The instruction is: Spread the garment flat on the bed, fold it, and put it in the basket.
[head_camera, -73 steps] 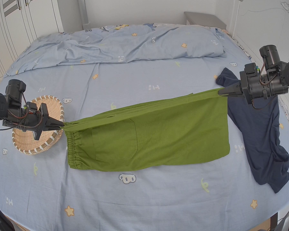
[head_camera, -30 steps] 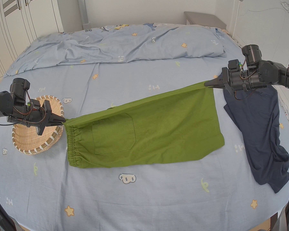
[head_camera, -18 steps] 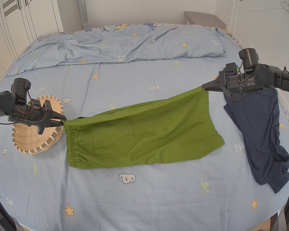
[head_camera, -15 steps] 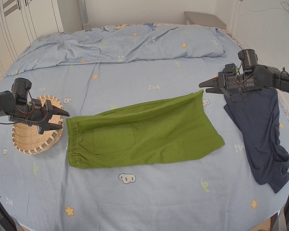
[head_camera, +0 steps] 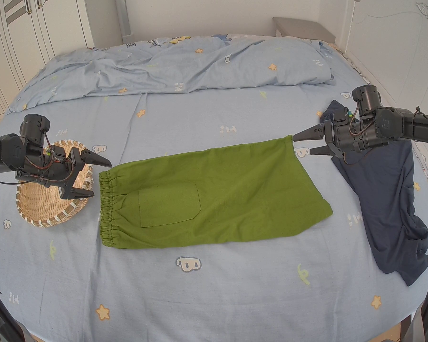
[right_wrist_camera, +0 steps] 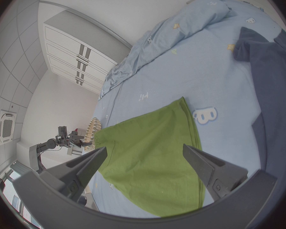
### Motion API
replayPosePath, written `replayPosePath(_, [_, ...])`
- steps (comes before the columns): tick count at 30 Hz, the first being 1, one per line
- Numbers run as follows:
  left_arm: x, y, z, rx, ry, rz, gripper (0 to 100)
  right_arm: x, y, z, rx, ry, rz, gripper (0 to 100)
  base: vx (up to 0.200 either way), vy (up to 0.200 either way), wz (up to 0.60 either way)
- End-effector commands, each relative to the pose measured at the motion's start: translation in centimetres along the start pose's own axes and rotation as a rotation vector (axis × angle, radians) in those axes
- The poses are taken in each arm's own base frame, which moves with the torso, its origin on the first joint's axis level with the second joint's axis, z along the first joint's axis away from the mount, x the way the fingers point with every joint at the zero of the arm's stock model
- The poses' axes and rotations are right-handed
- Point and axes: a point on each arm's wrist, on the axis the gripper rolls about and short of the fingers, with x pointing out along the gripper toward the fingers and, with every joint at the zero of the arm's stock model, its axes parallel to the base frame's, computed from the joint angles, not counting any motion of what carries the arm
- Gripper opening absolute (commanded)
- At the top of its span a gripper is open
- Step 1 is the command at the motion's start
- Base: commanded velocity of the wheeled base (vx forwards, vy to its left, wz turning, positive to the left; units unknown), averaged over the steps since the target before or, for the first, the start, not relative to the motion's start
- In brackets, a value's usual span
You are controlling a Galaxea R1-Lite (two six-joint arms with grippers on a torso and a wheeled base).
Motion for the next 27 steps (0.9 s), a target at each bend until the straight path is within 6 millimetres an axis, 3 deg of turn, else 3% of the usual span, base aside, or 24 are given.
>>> replayPosePath(1, [1.1, 0.1, -2.1, 0.024, 0.067, 0.005, 100, -2.2, 1.2, -1.5, 0.002, -0.009, -0.003, 100, 0.0, 0.0, 0.0])
replayPosePath(8, [2.7, 2.6, -5.2, 0.132, 0.104, 0.01, 100, -4.3, 0.7, -5.8, 0.012, -0.04, -0.01, 100, 0.0, 0.0, 0.0])
replayPosePath(20, [4.8, 4.3, -6.2, 0.178, 0.073, -0.015, 100, -4.3, 0.9, -6.2, 0.001, -0.078, 0.01, 100, 0.0, 0.0, 0.0])
replayPosePath(27, [4.4, 4.4, -6.0, 0.175, 0.059, -0.017, 100, -4.0, 0.9, -6.4, 0.002, -0.069, 0.013, 100, 0.0, 0.0, 0.0])
